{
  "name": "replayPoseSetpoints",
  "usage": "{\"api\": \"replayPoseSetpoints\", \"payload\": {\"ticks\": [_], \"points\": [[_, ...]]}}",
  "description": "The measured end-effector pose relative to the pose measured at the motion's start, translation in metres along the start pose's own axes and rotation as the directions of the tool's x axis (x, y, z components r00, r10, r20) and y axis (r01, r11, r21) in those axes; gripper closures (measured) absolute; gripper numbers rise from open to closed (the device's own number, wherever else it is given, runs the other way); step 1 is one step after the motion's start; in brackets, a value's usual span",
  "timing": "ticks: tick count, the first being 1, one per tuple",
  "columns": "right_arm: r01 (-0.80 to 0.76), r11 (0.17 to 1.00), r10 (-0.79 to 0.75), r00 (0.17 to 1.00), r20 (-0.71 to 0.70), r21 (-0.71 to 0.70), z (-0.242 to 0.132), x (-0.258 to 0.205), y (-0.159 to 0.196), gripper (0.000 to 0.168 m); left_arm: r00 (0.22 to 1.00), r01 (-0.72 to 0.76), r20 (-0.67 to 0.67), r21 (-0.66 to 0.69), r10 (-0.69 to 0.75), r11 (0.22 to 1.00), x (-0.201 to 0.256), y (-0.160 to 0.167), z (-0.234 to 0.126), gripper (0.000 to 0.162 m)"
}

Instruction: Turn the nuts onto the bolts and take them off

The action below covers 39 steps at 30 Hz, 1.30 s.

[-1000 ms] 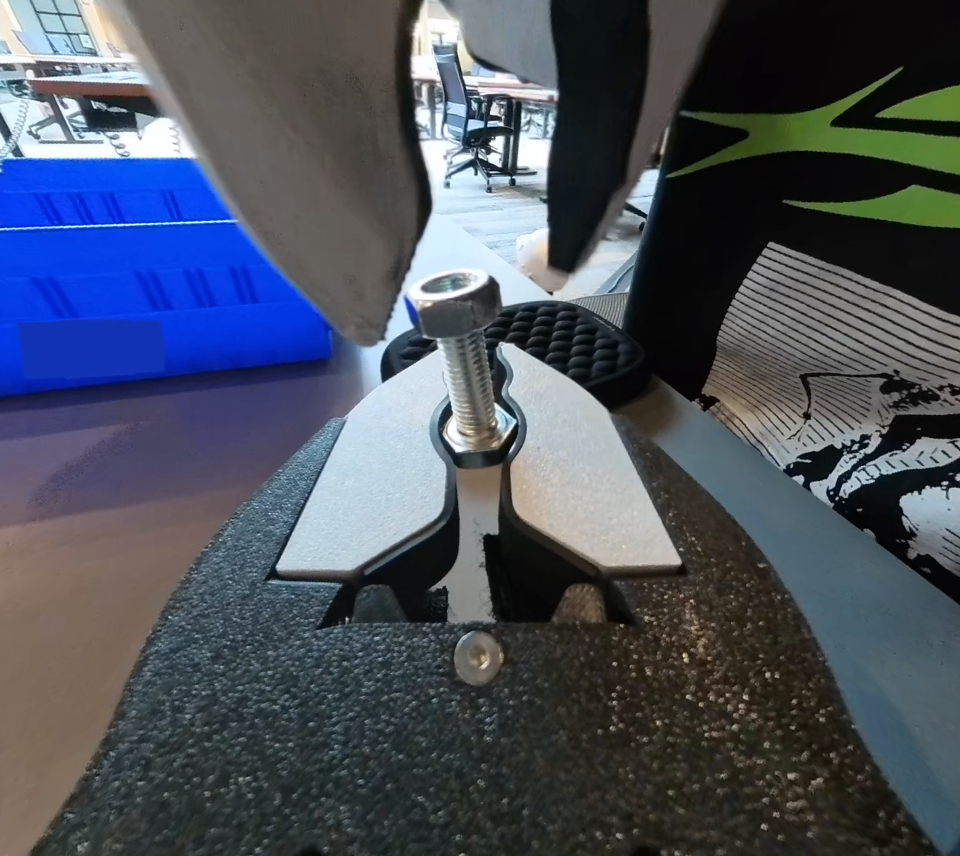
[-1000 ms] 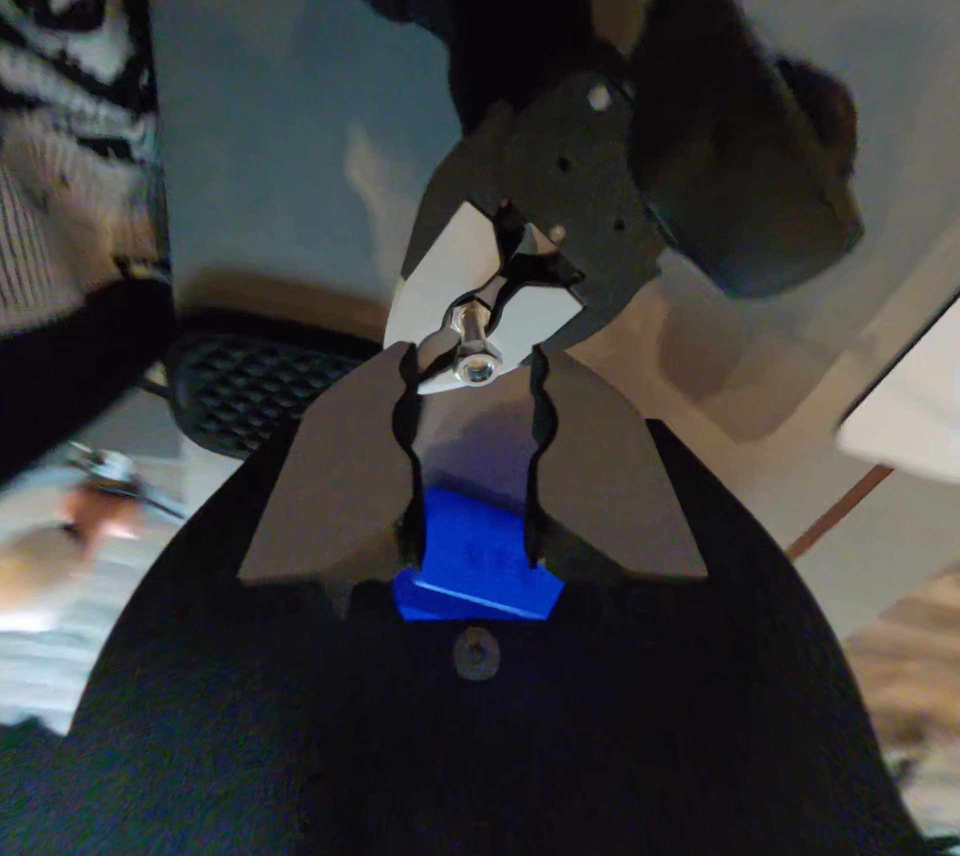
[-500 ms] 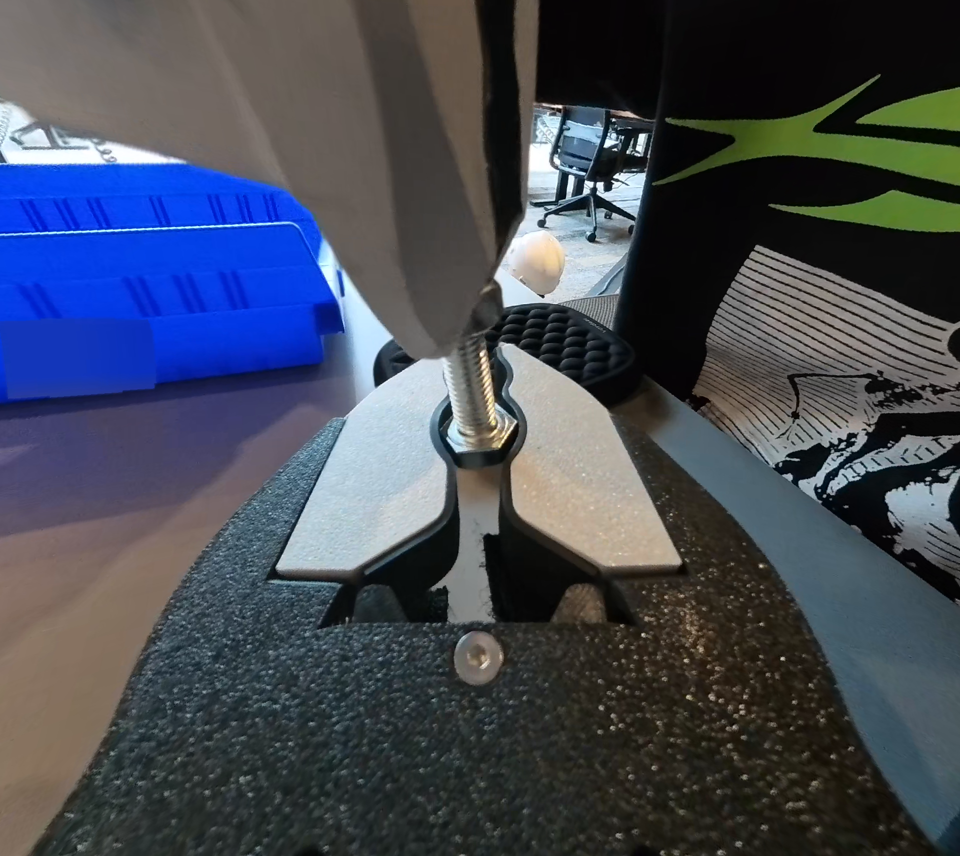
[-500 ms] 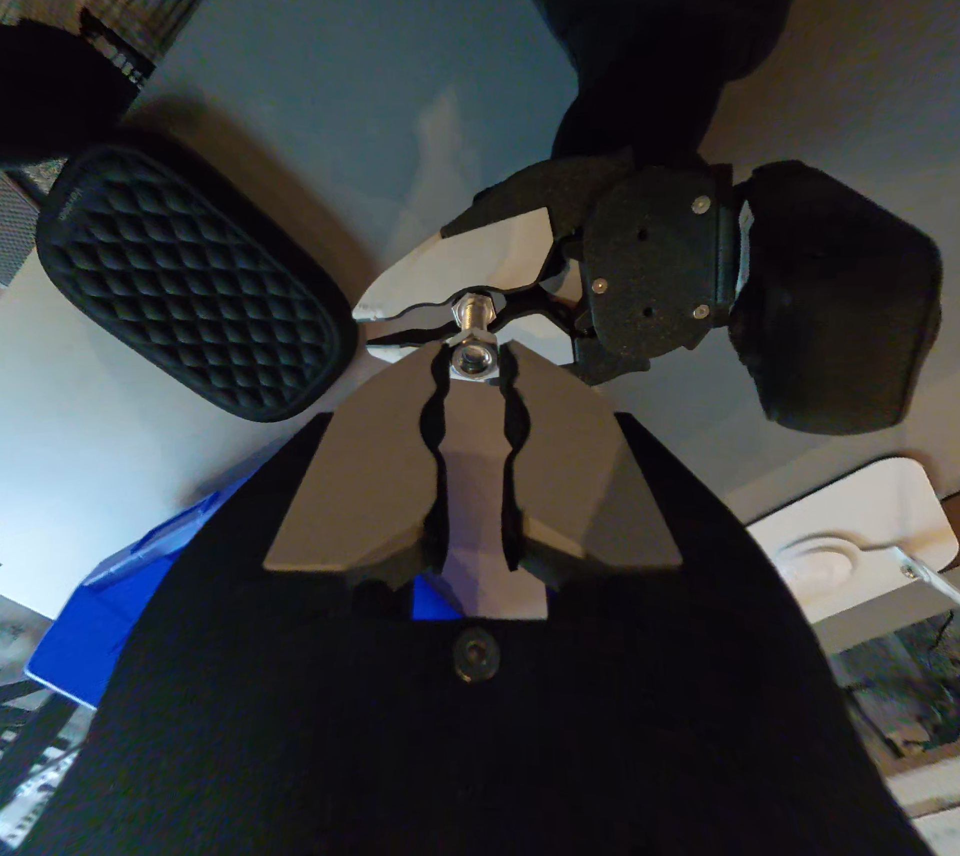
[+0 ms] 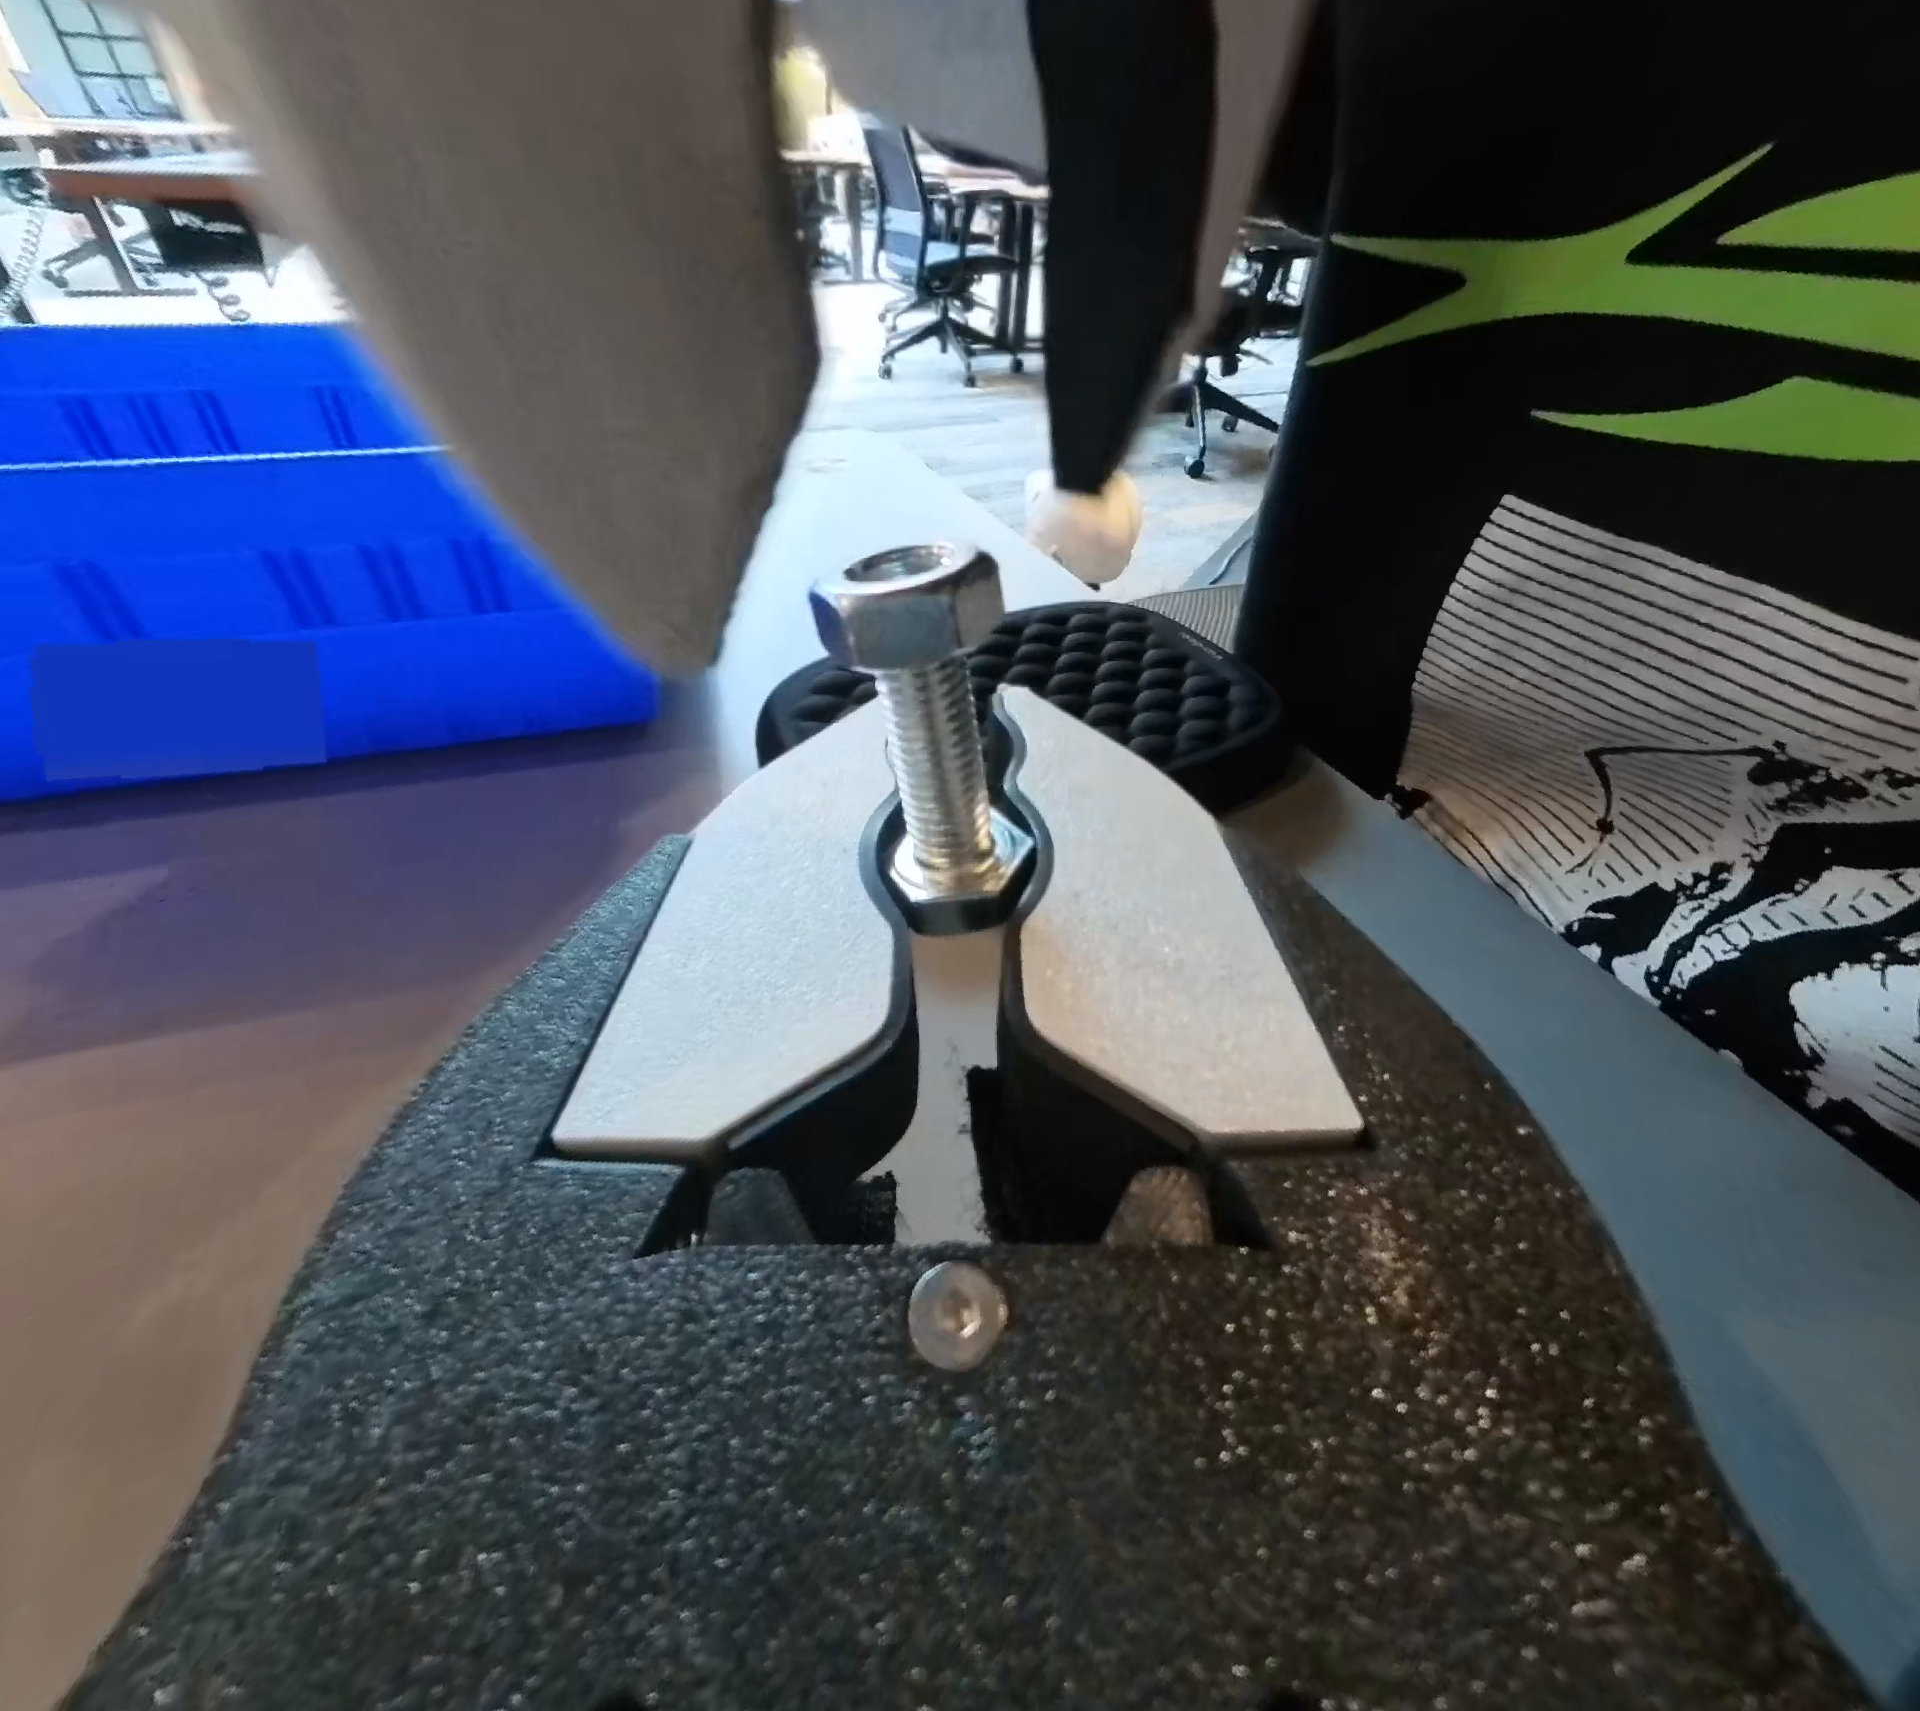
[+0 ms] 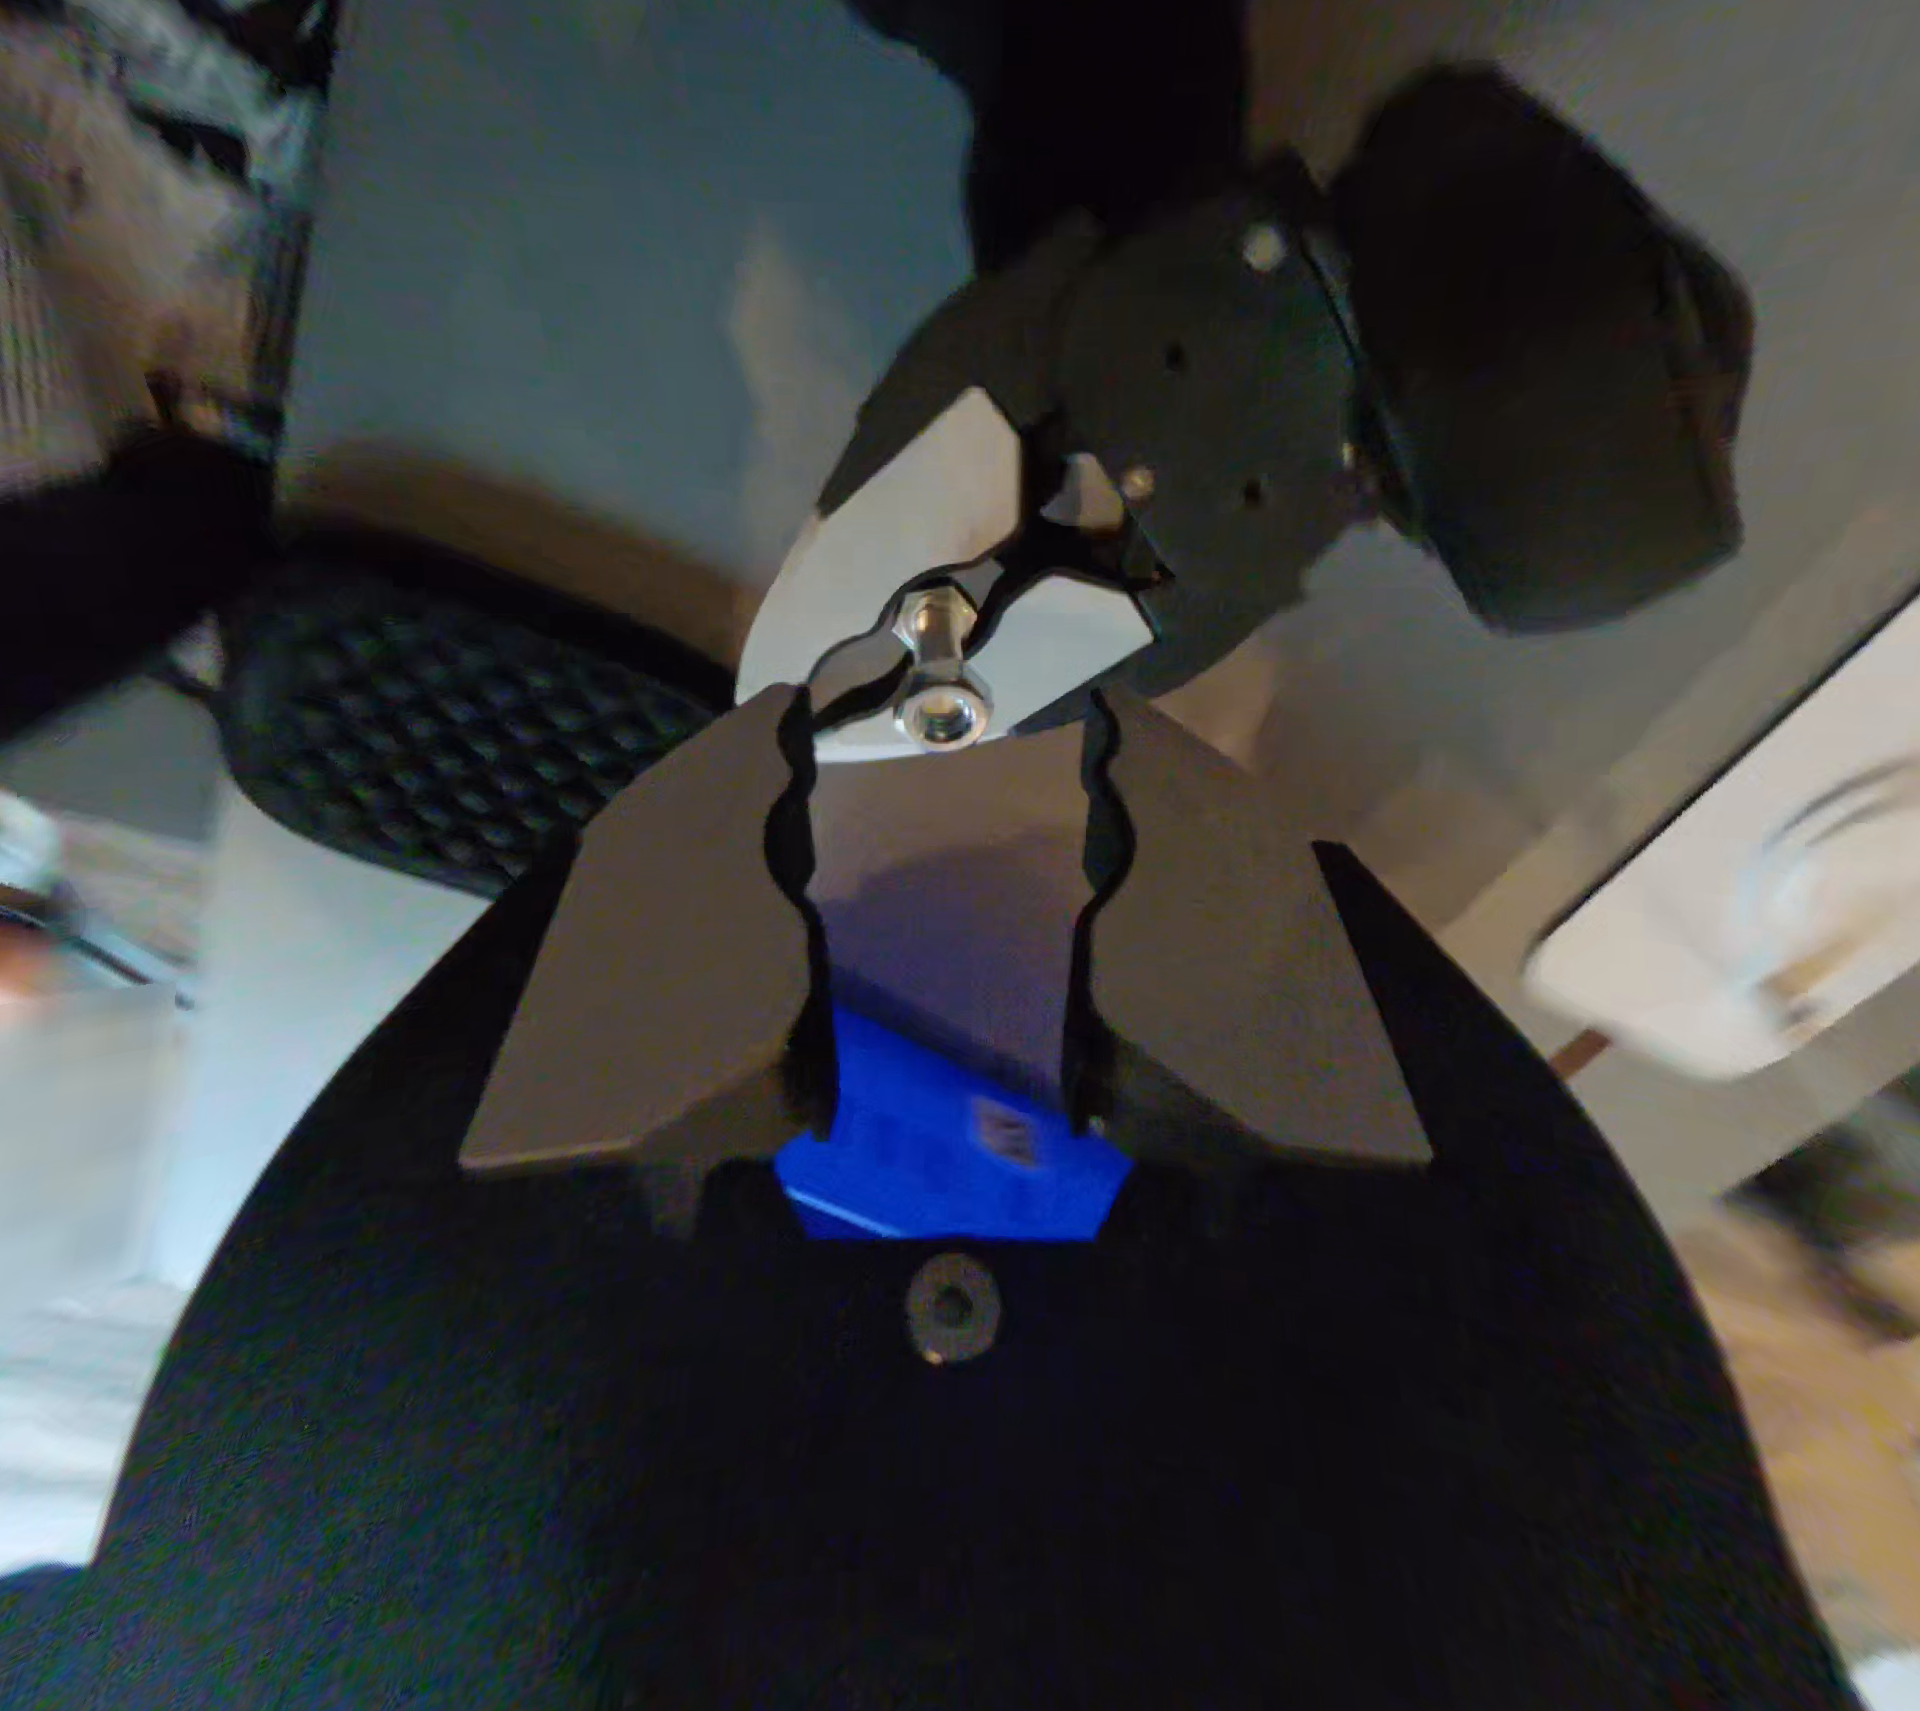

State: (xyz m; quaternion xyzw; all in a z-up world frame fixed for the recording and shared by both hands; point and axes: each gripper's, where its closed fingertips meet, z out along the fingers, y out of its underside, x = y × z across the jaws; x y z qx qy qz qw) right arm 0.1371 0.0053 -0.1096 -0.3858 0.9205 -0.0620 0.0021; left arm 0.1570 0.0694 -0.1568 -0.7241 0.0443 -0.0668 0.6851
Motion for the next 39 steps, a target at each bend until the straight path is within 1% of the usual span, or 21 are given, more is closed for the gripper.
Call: {"api": "replayPoseSetpoints", "payload": {"ticks": [2,3,4,6,10,12,14,16,18,21,22,24,25,27,30,31,32,33,35,36,39], "points": [[0.26,0.966,-0.259,0.965,-0.036,0.011,-0.003,-0.003,0.002,0.123,1.0,0.0,-0.009,0.001,0.0,1.0,0.001,0.0,0.0,0.151],[0.336,0.942,-0.334,0.941,-0.061,0.019,-0.003,-0.001,0.002,0.129,1.0,0.002,-0.013,0.005,-0.002,1.0,0.002,0.0,0.0,0.151],[0.37,0.928,-0.368,0.928,-0.056,0.037,-0.002,-0.002,0.001,0.134,1.0,0.003,-0.015,0.006,-0.003,1.0,0.002,-0.001,0.0,0.151],[0.364,0.928,-0.364,0.931,-0.026,0.08,-0.001,-0.003,-0.002,0.135,1.0,0.002,-0.019,0.005,-0.002,1.0,0.002,-0.001,0.0,0.151],[0.38,0.924,-0.381,0.924,0.029,0.038,0.008,-0.004,0.008,0.136,1.0,0.002,-0.025,0.006,-0.002,1.0,0.003,-0.001,0.001,0.151],[0.378,0.925,-0.379,0.924,0.041,0.037,0.011,-0.005,0.008,0.147,1.0,0.002,-0.025,0.005,-0.002,1.0,0.003,-0.001,0.001,0.151],[0.358,0.933,-0.359,0.933,0.034,0.04,0.012,-0.003,0.007,0.15,1.0,0.001,-0.023,0.004,-0.001,1.0,0.003,0.0,0.001,0.151],[0.286,0.958,-0.286,0.958,0.03,0.015,0.011,-0.004,0.009,0.15,1.0,0.006,-0.016,0.01,-0.005,1.0,0.002,-0.001,0.0,0.151],[0.172,0.985,-0.171,0.985,0.03,-0.029,0.012,-0.005,0.011,0.15,1.0,0.005,-0.012,0.005,-0.005,1.0,0.001,0.0,0.001,0.151],[-0.069,0.992,0.071,0.997,0.01,-0.104,0.012,-0.008,0.014,0.151,1.0,0.0,-0.007,-0.009,0.0,1.0,0.001,0.001,0.002,0.151],[-0.179,0.976,0.18,0.984,-0.002,-0.121,0.012,-0.009,0.015,0.151,1.0,-0.001,-0.004,-0.012,0.001,1.0,0.001,0.002,0.002,0.151],[-0.386,0.912,0.387,0.922,-0.019,-0.139,0.013,-0.01,0.017,0.15,1.0,0.001,-0.001,-0.016,-0.001,1.0,0.001,0.002,0.002,0.151],[-0.44,0.887,0.441,0.897,-0.02,-0.138,0.014,-0.011,0.017,0.15,1.0,0.0,-0.002,-0.018,0.0,1.0,0.001,0.003,0.003,0.151],[-0.468,0.875,0.469,0.883,-0.028,-0.124,0.014,-0.009,0.015,0.15,1.0,-0.001,-0.004,-0.015,0.001,1.0,0.001,0.002,0.002,0.151],[-0.342,0.935,0.342,0.939,-0.019,-0.092,0.012,-0.008,0.011,0.136,1.0,0.005,-0.006,0.002,-0.005,1.0,0.001,0.0,0.001,0.151],[-0.267,0.96,0.265,0.964,-0.029,-0.085,0.01,-0.006,0.012,0.132,1.0,0.005,-0.008,0.004,-0.005,1.0,0.001,0.0,0.001,0.151],[-0.171,0.982,0.167,0.985,-0.051,-0.082,0.007,-0.002,0.013,0.12,1.0,0.004,-0.011,0.003,-0.004,1.0,0.002,0.0,0.001,0.151],[-0.061,0.995,0.057,0.997,-0.056,-0.083,0.006,-0.002,0.016,0.116,1.0,0.004,-0.016,0.002,-0.004,1.0,0.003,0.0,0.001,0.151],[0.141,0.987,-0.146,0.988,-0.058,-0.082,0.005,-0.003,0.02,0.116,1.0,0.005,-0.023,0.003,-0.005,1.0,0.003,0.0,0.001,0.151],[0.216,0.974,-0.219,0.974,-0.051,-0.066,0.005,-0.004,0.019,0.12,1.0,0.006,-0.026,0.005,-0.006,1.0,0.004,0.0,0.001,0.151],[0.309,0.951,-0.309,0.951,-0.004,0.021,0.005,-0.007,0.012,0.131,1.0,0.006,-0.03,0.006,-0.006,1.0,0.004,0.0,0.001,0.151]]}}
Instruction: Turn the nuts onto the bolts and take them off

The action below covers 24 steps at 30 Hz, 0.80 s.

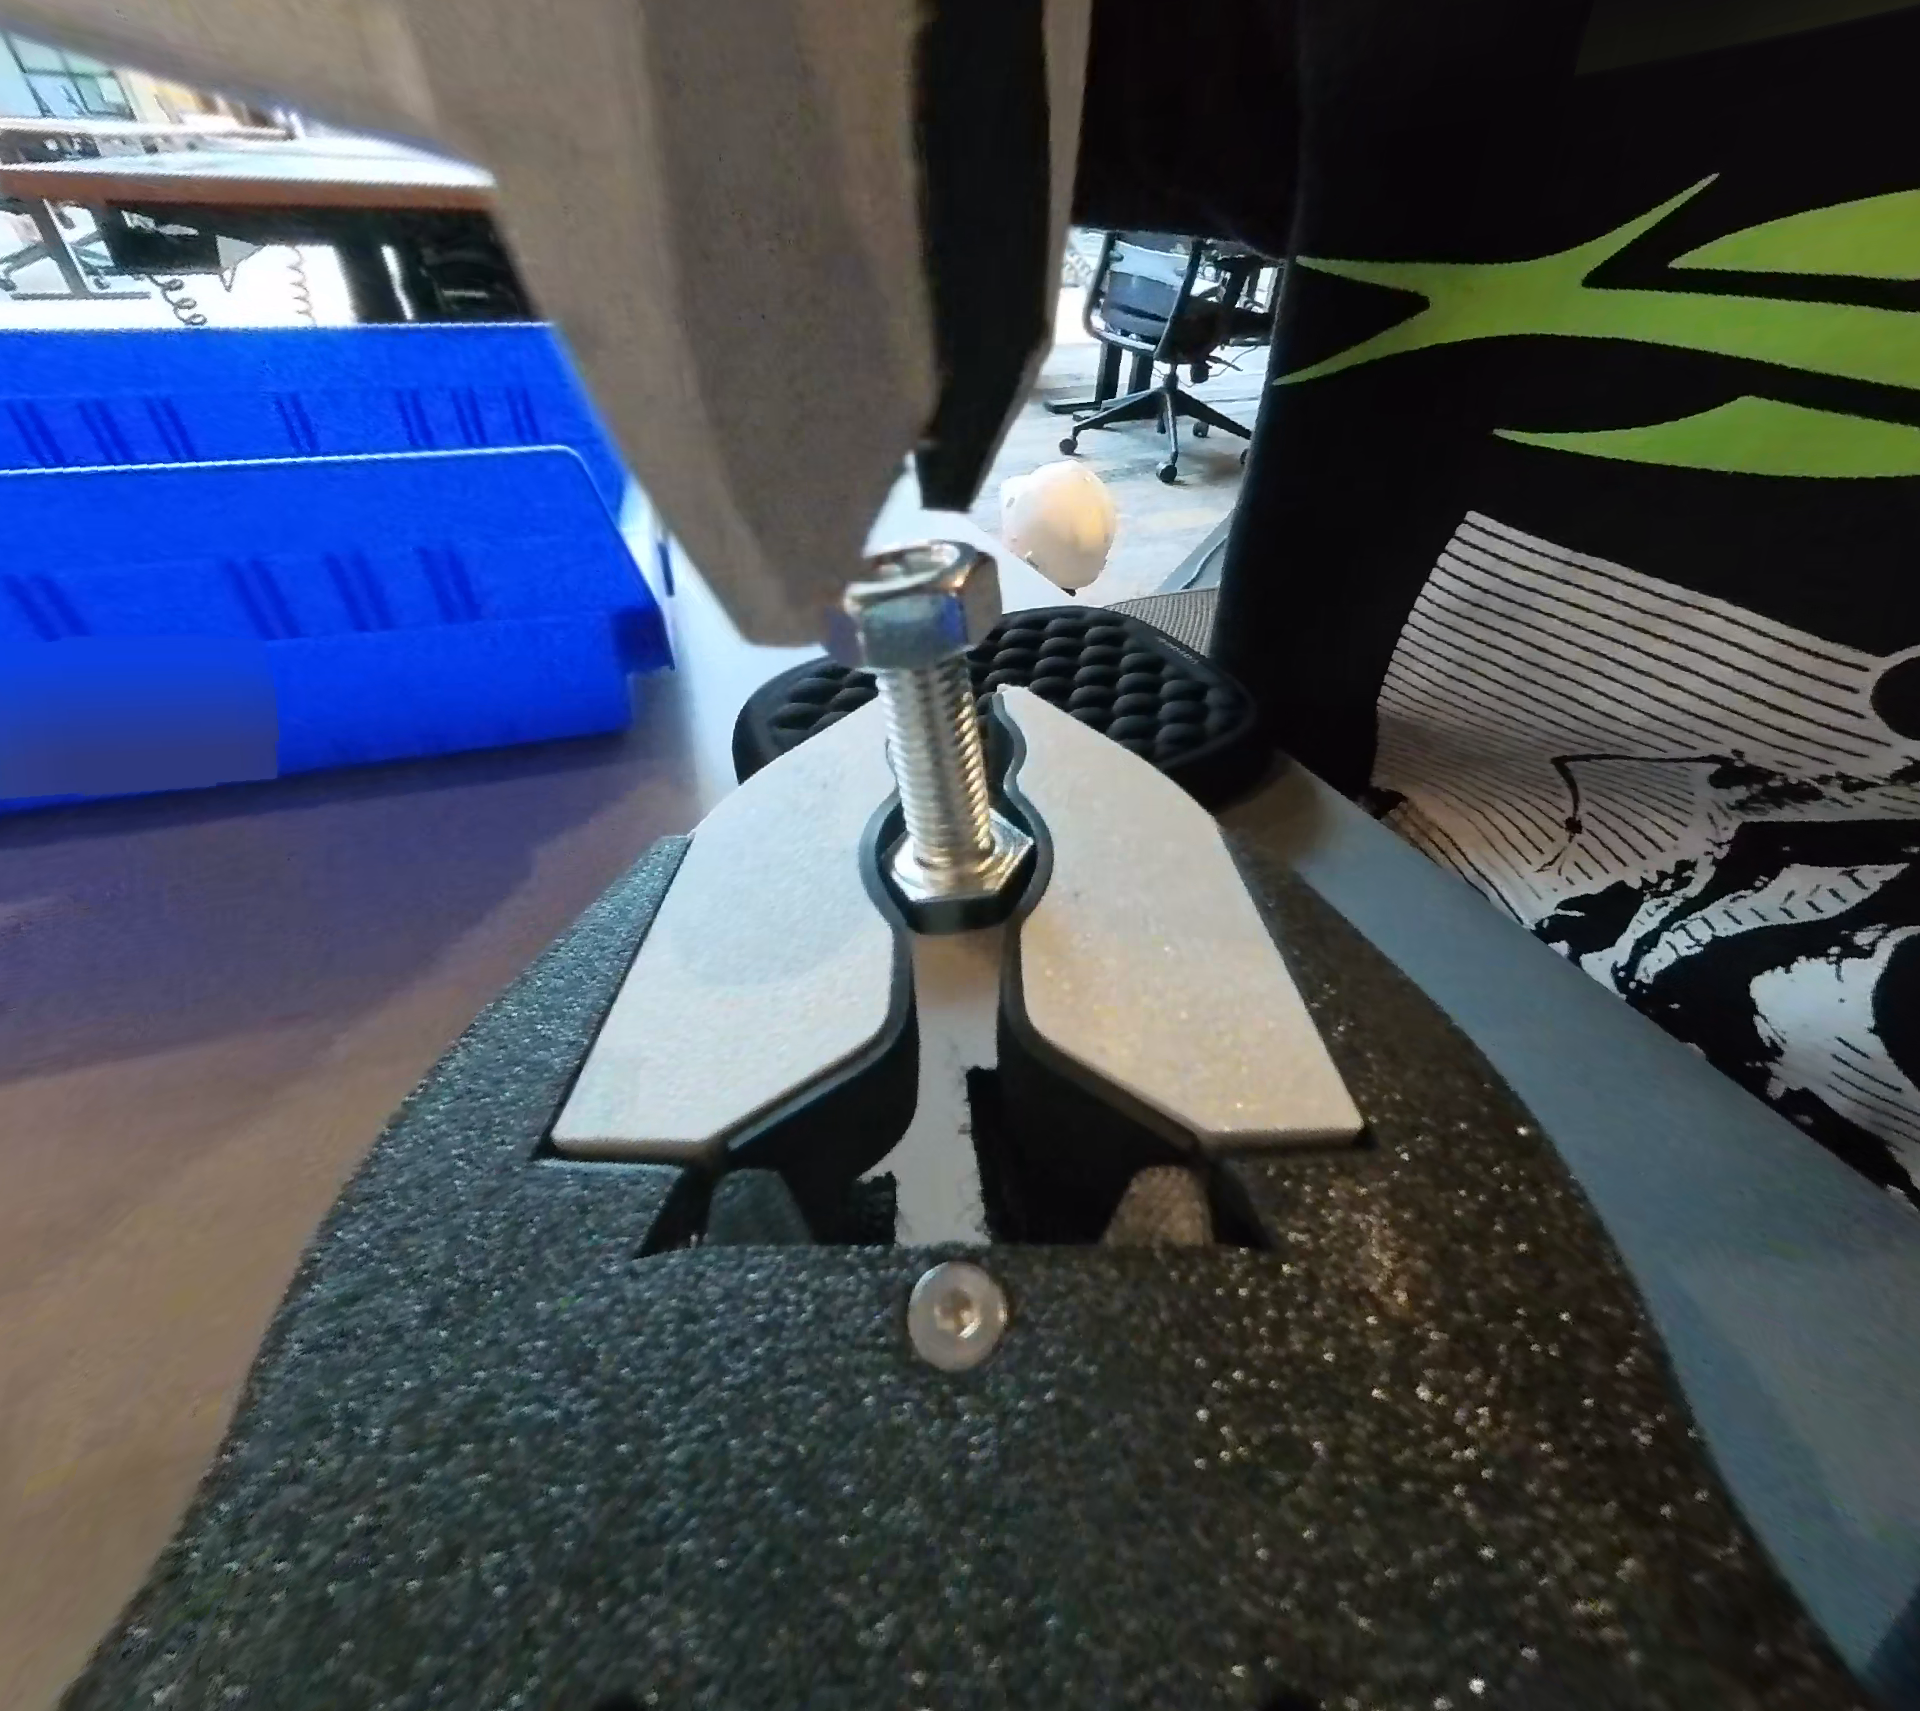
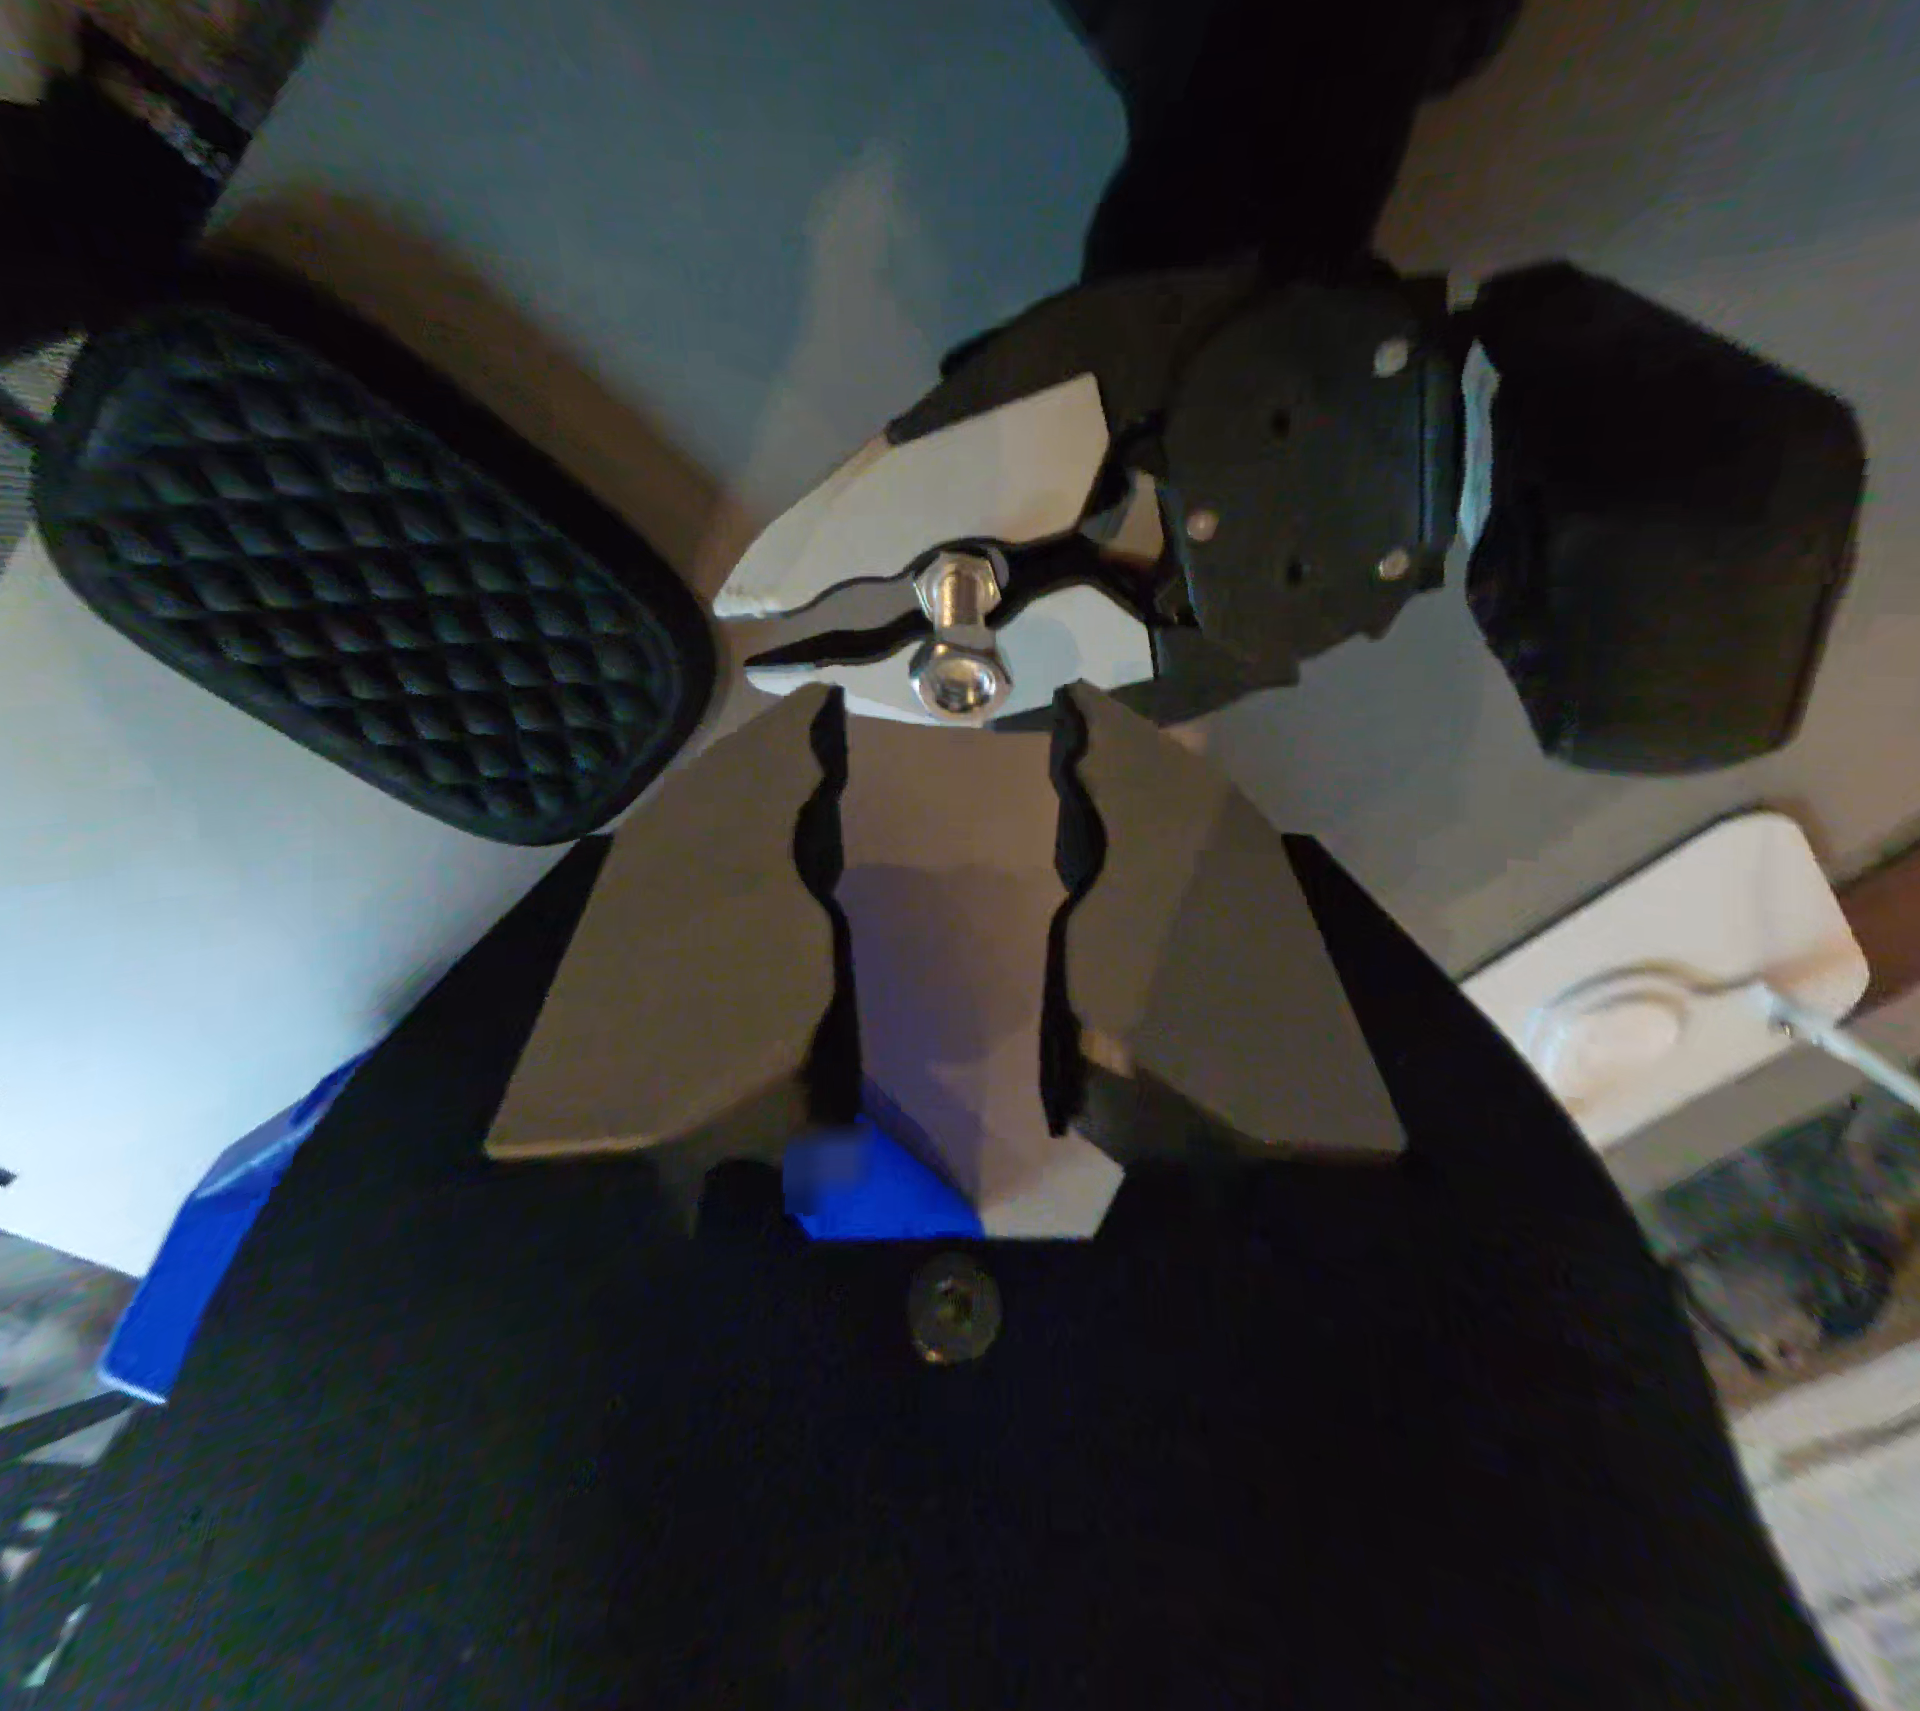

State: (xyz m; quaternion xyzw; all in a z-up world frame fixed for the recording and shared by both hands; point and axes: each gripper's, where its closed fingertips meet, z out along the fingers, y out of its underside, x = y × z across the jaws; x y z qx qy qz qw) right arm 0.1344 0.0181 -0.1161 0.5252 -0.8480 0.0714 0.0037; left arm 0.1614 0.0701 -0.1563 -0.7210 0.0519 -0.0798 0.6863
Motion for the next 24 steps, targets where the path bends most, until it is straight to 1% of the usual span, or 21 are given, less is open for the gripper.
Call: {"api": "replayPoseSetpoints", "payload": {"ticks": [2,4,7,8,9,11,13,15,18,20,22,23,24], "points": [[0.054,0.998,-0.055,0.998,0.017,0.027,0.0,0.001,-0.004,0.136,1.0,0.001,-0.002,0.001,-0.001,1.0,0.0,0.0,0.0,0.151],[0.1,0.995,-0.1,0.995,0.025,0.013,0.002,0.003,-0.006,0.139,1.0,0.003,-0.003,0.005,-0.003,1.0,0.0,0.0,0.0,0.151],[0.116,0.993,-0.115,0.992,0.05,-0.023,0.008,0.003,-0.004,0.144,1.0,0.005,-0.003,0.009,-0.005,1.0,0.0,-0.001,-0.001,0.151],[0.113,0.993,-0.111,0.992,0.058,-0.027,0.01,0.002,-0.004,0.149,1.0,0.005,-0.001,0.007,-0.005,1.0,0.0,-0.001,-0.001,0.151],[0.094,0.995,-0.092,0.994,0.051,-0.028,0.01,0.004,-0.005,0.149,1.0,0.005,0.003,0.006,-0.005,1.0,-0.001,-0.001,-0.001,0.151],[-0.016,0.999,0.018,0.999,0.048,-0.029,0.009,0.003,-0.004,0.15,1.0,0.002,0.02,0.011,-0.002,1.0,-0.003,-0.001,-0.001,0.151],[-0.188,0.981,0.19,0.98,0.054,-0.05,0.009,0.003,-0.001,0.15,0.999,0.006,0.044,0.007,-0.006,1.0,-0.006,-0.001,-0.002,0.151],[-0.355,0.932,0.36,0.931,0.057,-0.072,0.009,0.0,-0.001,0.15,0.998,0.002,0.061,-0.001,-0.002,1.0,-0.008,0.0,-0.002,0.151],[-0.573,0.813,0.579,0.815,0.035,-0.102,0.01,0.0,-0.002,0.15,0.996,-0.006,0.085,-0.007,0.006,1.0,-0.011,0.001,-0.002,0.151],[-0.649,0.755,0.654,0.756,0.029,-0.093,0.01,0.001,-0.003,0.15,0.996,-0.006,0.089,-0.004,0.006,1.0,-0.011,0.0,-0.002,0.151],[-0.69,0.722,0.691,0.723,0.017,-0.049,0.007,0.003,-0.002,0.144,0.995,-0.004,0.097,0.009,0.003,1.0,-0.012,-0.002,-0.004,0.151],[-0.707,0.707,0.707,0.707,0.014,0.0,0.002,0.004,-0.002,0.141,0.994,-0.008,0.11,0.015,0.006,1.0,-0.014,-0.003,-0.006,0.151],[-0.719,0.69,0.721,0.693,0.012,0.088,-0.004,0.008,-0.003,0.139,0.992,-0.013,0.126,0.026,0.009,1.0,-0.015,-0.005,-0.008,0.151]]}}
